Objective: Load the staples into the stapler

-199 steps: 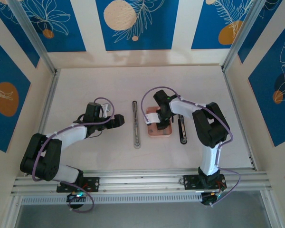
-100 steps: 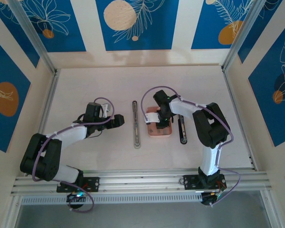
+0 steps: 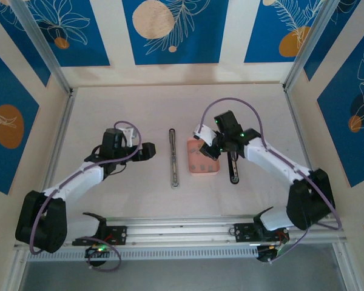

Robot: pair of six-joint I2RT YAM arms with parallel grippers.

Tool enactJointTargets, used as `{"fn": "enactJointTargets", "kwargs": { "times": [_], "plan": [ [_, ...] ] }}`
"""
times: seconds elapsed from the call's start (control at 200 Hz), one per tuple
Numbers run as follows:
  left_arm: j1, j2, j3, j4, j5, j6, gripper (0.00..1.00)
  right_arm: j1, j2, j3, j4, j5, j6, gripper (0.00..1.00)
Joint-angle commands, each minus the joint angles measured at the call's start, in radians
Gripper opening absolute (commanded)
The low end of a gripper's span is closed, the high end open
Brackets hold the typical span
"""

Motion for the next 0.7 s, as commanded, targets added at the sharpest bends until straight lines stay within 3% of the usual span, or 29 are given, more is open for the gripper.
{"fn": "enactJointTargets", "kwargs": {
  "times": [0.0, 0.24, 0.695],
  "plan": [
    [-0.006, -0.037, 0.005, -0.027, -0.016, 0.021, 0.98, 0.045, -0.081, -0.071, 0.034, 0.042, 0.319, 0.14],
    [-0.032, -0.084, -0.056, 0.006, -0.024, -0.006, 0.97, 0.163, -0.149, -0.123, 0.000, 0.223, 0.694, 0.12],
    [-0.036, -0.152, -0.143, 0.048, -0.051, 0.004, 0.97, 0.395, -0.010, -0.093, 0.065, 0.429, 1.040, 0.12]
  ]
}}
